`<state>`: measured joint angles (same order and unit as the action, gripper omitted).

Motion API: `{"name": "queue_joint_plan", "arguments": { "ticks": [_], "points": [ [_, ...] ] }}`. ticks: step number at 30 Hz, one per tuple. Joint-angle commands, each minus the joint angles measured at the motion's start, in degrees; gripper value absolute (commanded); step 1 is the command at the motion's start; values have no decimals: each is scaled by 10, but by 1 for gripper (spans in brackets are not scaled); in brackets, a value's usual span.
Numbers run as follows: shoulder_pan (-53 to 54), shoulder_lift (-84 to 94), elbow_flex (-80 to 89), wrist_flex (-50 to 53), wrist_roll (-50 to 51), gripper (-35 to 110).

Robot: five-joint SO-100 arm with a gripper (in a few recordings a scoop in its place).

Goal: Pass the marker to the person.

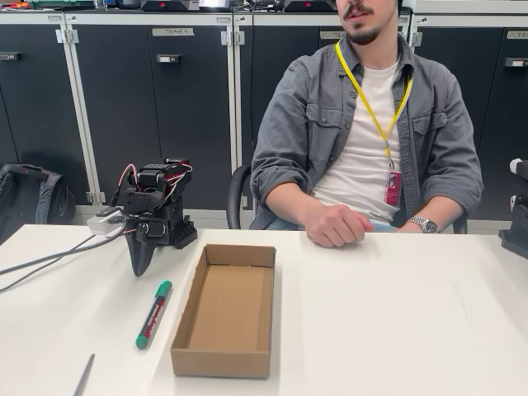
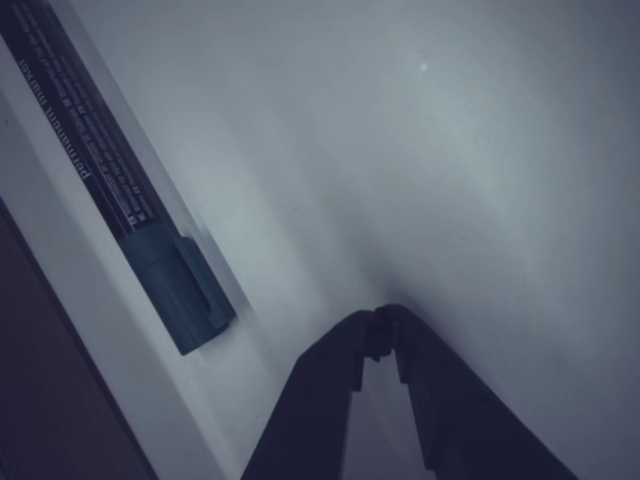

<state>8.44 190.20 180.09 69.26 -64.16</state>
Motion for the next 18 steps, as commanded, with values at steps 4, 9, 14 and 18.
{"name": "queue_joint_plan", "arguments": {
  "ticks": [4,9,14,18],
  "points": [
    [8,6,16,-4,-5,-5],
    [8,6,16,-4,-5,-5],
    [8,6,16,-4,-5,-5],
    [15,6,16,-4,0,-5]
  ]
}}
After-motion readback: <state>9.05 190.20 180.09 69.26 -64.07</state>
